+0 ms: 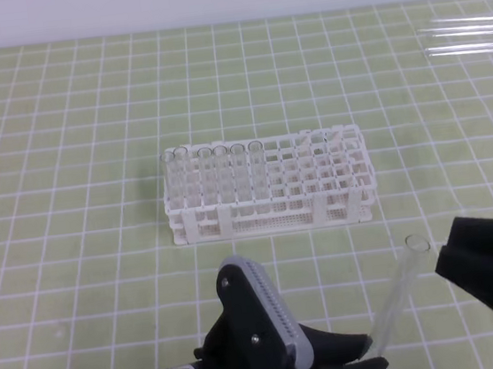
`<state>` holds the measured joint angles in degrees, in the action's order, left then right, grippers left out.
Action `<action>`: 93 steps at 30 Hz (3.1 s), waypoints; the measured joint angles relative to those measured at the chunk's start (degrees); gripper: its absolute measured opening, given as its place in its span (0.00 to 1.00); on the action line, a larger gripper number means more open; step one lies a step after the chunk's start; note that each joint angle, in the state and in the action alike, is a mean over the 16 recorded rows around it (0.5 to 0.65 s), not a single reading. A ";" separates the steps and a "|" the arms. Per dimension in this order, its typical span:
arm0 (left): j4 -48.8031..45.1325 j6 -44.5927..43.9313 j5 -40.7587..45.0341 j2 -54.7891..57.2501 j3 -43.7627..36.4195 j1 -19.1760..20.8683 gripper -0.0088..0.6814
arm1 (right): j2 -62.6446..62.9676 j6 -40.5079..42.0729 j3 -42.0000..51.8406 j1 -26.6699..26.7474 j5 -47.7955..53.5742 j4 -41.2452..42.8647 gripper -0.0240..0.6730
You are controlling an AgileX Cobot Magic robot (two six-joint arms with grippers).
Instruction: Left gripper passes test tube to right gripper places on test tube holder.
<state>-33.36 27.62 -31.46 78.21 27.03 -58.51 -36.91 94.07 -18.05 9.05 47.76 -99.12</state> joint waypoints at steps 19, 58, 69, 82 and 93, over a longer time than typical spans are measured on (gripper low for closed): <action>0.38 -0.03 -8.23 3.32 0.44 -0.01 0.10 | -3.78 3.83 -1.26 0.00 4.31 0.02 0.57; -0.03 -0.08 -12.86 4.46 0.70 0.01 0.08 | -4.08 8.66 -1.30 0.00 6.17 0.04 0.58; -0.22 -0.06 -12.48 4.65 0.67 -0.03 0.14 | -4.38 8.69 -2.08 0.00 6.70 0.04 0.58; -0.35 -0.10 -12.61 4.67 0.67 -0.04 0.13 | -10.46 10.44 -4.09 0.00 12.31 0.07 0.52; -0.07 -0.11 -12.75 4.62 0.68 -0.03 0.10 | -13.85 11.67 -6.92 0.00 15.82 0.08 0.40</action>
<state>-33.42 27.51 -44.21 82.84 27.72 -58.53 -50.76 105.73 -24.97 9.05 63.58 -99.04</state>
